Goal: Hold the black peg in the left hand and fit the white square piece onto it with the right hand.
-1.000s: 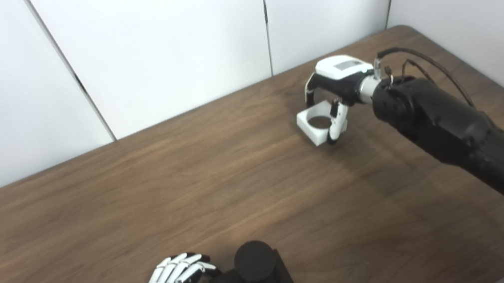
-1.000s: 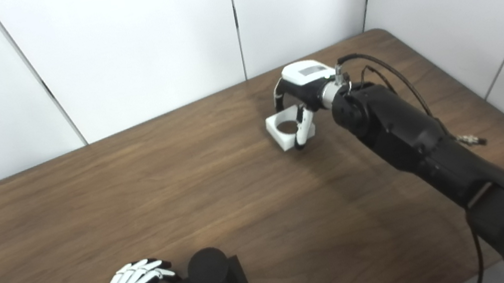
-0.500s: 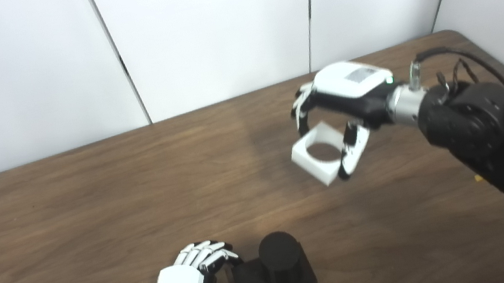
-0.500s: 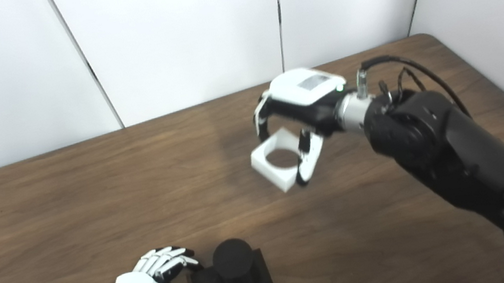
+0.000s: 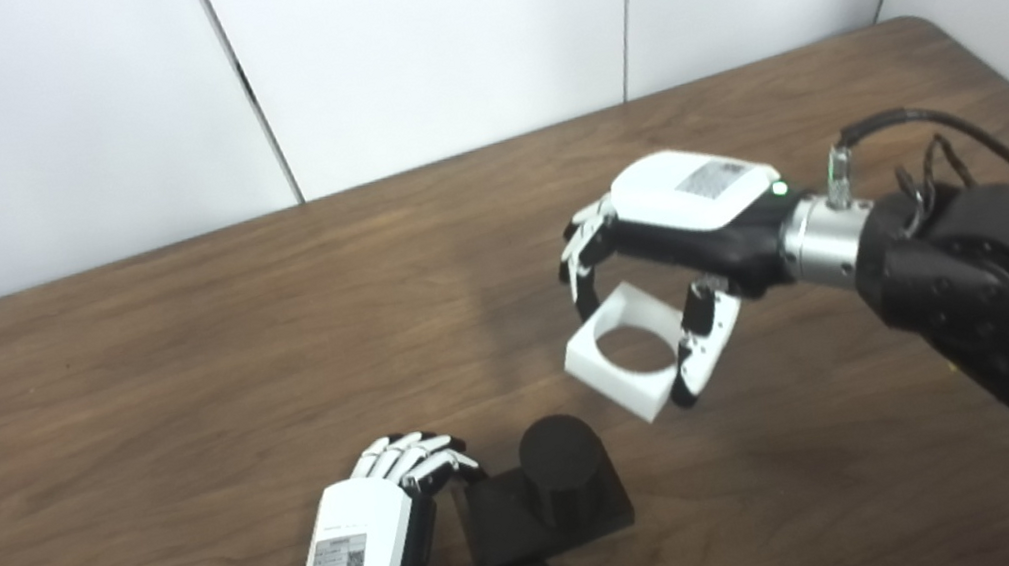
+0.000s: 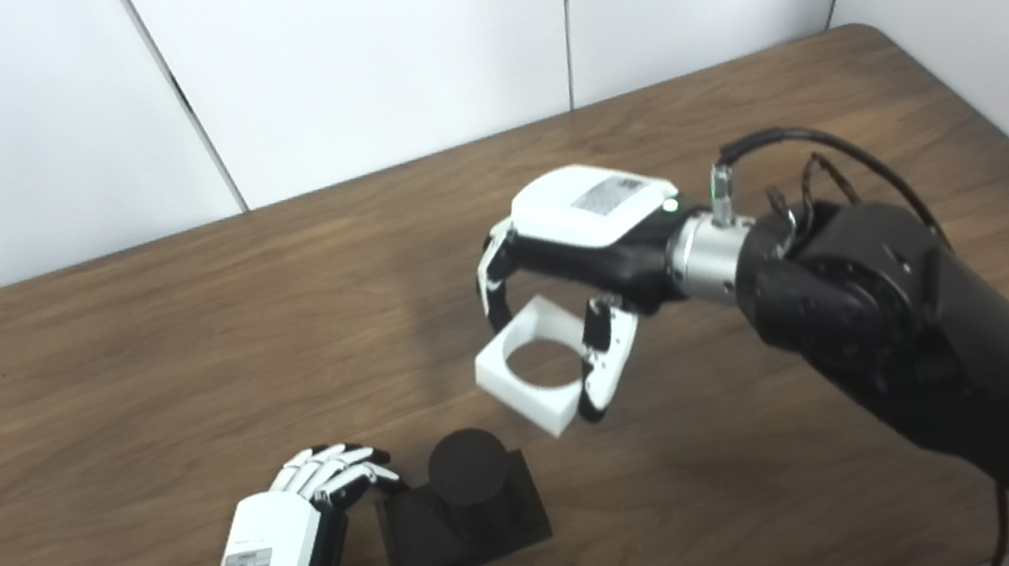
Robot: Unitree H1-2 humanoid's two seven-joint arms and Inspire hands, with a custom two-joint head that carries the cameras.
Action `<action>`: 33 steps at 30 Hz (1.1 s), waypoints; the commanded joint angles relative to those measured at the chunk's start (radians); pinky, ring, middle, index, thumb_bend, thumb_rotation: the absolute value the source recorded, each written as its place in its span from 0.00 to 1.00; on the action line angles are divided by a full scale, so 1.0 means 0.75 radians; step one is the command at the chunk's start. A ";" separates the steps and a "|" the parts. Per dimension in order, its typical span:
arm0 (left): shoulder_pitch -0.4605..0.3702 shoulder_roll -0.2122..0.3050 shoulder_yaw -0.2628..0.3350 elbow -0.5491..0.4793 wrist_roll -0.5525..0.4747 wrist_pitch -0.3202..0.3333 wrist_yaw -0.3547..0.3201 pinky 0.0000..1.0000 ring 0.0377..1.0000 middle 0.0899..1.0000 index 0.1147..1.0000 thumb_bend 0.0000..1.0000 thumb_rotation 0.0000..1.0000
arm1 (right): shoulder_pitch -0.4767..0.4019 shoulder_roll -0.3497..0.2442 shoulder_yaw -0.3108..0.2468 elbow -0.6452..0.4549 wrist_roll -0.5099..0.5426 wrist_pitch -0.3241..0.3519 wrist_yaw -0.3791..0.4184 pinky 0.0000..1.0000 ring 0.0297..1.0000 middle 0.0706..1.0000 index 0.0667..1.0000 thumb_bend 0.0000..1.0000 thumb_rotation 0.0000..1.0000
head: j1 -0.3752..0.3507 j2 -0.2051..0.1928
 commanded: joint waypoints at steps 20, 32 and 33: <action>0.004 -0.015 -0.046 0.026 0.090 0.028 -0.073 0.85 0.80 0.72 0.42 0.52 0.05 | 0.027 0.153 0.081 -0.010 -0.084 -0.105 0.002 0.91 0.87 0.74 0.45 0.52 0.13 | 0.024 0.011; 0.006 -0.023 -0.048 0.013 0.097 0.029 -0.080 0.85 0.80 0.72 0.42 0.52 0.05 | 0.031 0.216 0.106 0.023 -0.137 -0.155 0.003 0.93 0.87 0.75 0.45 0.52 0.13 | 0.032 0.013; 0.006 -0.024 -0.048 0.011 0.097 0.030 -0.082 0.85 0.80 0.72 0.42 0.52 0.05 | 0.030 0.218 0.107 0.026 -0.138 -0.159 0.002 0.93 0.87 0.75 0.45 0.52 0.13 | 0.032 0.013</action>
